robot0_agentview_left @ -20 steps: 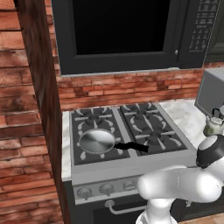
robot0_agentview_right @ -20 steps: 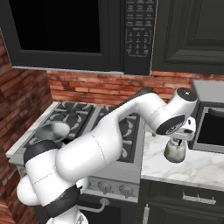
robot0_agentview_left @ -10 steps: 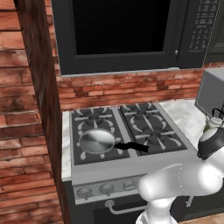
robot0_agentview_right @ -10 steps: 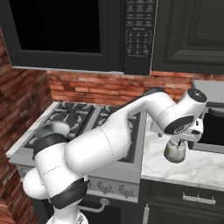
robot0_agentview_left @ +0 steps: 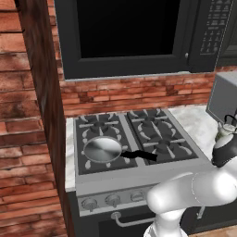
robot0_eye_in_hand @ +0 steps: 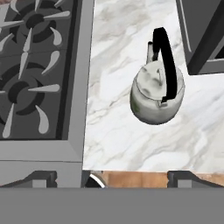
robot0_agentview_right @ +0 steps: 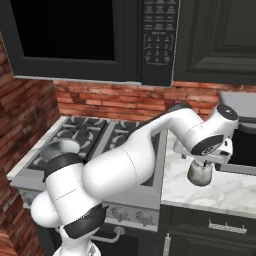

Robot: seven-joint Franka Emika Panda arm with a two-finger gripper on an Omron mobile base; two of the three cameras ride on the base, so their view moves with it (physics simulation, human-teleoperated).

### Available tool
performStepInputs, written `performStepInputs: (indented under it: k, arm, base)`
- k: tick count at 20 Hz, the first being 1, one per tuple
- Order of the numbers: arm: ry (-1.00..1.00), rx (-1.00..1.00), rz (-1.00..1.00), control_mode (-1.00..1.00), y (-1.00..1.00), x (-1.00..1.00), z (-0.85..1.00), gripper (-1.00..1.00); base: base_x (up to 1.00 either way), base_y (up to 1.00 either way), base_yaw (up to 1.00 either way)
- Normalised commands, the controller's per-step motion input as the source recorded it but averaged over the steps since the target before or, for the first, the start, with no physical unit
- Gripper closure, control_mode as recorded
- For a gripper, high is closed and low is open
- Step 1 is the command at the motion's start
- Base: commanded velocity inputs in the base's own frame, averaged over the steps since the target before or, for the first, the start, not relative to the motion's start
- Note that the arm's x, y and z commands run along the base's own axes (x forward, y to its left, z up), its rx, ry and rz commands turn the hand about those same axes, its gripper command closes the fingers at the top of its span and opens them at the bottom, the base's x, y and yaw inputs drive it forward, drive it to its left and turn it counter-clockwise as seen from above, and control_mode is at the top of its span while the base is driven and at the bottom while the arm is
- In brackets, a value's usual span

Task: Pick the kettle from the counter and place it on a stove burner. Then turn the burner on.

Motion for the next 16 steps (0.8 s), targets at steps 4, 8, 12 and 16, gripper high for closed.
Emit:
performStepInputs:
  k: [4, 8, 12, 16]
  arm:
    - [0.0, 0.0, 0.02, -1.0, 0.0, 0.15, -0.17, -1.0]
    - [0.0, 0.0, 0.02, -1.0, 0.0, 0.15, -0.13, -1.0]
    - [0.0, 0.0, 0.02, -1.0, -0.01, 0.12, -0.12, -1.0]
    - [0.0, 0.0, 0.03, -1.0, -0.08, 0.11, -0.12, -1.0]
  base:
    - [0.0, 0.0, 0.0]
    - [0.0, 0.0, 0.0]
    - [0.0, 0.0, 0.0]
    - [0.0, 0.0, 0.0]
